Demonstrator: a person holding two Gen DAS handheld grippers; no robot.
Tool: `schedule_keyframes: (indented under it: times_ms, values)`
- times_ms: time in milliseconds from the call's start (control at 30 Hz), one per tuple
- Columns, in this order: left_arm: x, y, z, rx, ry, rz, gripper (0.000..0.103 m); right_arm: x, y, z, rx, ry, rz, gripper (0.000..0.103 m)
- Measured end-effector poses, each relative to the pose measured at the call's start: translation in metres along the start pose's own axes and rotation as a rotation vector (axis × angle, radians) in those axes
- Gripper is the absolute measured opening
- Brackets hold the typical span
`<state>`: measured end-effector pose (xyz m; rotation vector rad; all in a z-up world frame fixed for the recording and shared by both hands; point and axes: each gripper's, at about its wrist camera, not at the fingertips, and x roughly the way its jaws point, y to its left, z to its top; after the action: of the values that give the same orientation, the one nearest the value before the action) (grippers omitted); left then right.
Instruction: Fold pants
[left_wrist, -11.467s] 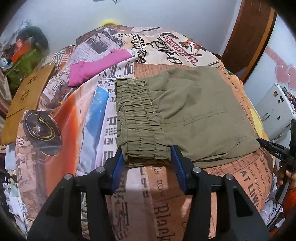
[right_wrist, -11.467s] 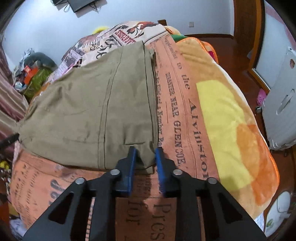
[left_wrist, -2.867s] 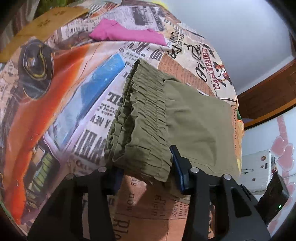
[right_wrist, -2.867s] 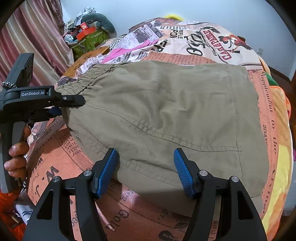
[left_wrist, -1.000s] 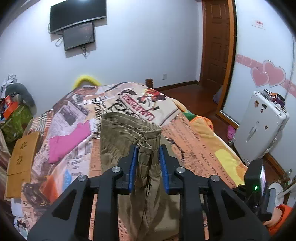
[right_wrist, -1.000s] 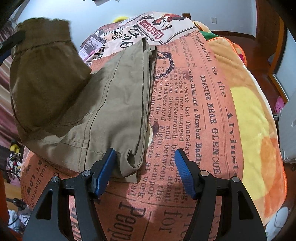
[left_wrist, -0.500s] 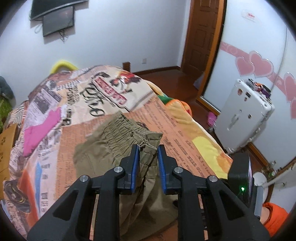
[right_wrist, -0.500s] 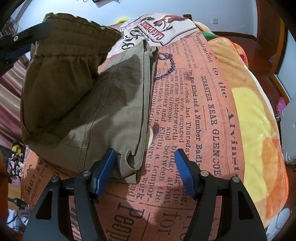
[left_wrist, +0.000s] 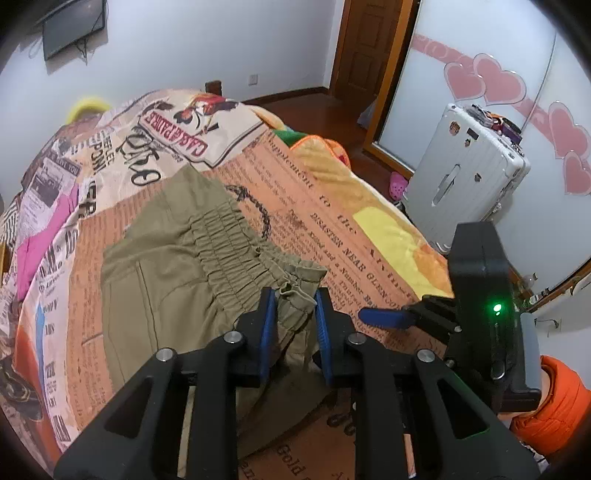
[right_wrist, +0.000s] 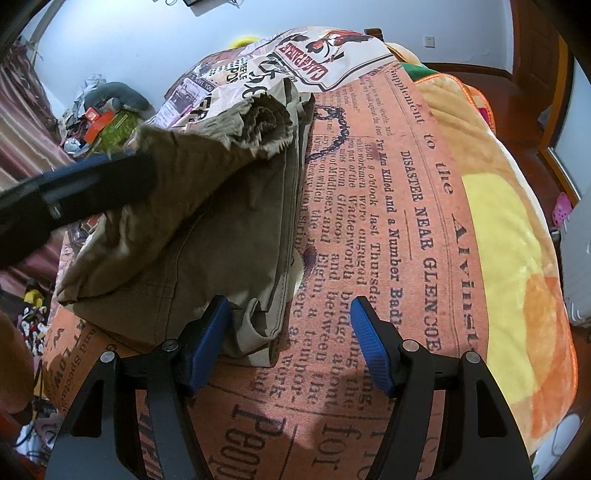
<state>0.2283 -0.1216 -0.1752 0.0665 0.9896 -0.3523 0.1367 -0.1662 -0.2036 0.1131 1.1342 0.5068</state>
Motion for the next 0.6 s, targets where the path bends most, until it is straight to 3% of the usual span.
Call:
schedule_keyframes:
  times_ms: [167,333,433,600]
  values:
    - [-0.017,-0.002,-0.001,0.004,-0.023,0.019,0.049,-0.008,0.002,0.001,-0.014,-0.015,-0.041,0.064]
    - [-0.042,0.016,-0.004,0.001,-0.111,0.112,0.057,-0.023,0.003,0.004,-0.034,-0.069,-0.08,0.064]
    - [-0.035,0.037,-0.01,-0.037,-0.065,0.132,0.057,-0.034,0.0,0.009,-0.025,-0.108,-0.096,0.064]
    - [-0.003,0.052,-0.041,-0.039,0.079,0.112,0.057,-0.055,0.006,0.025,-0.023,-0.184,-0.097,0.064]
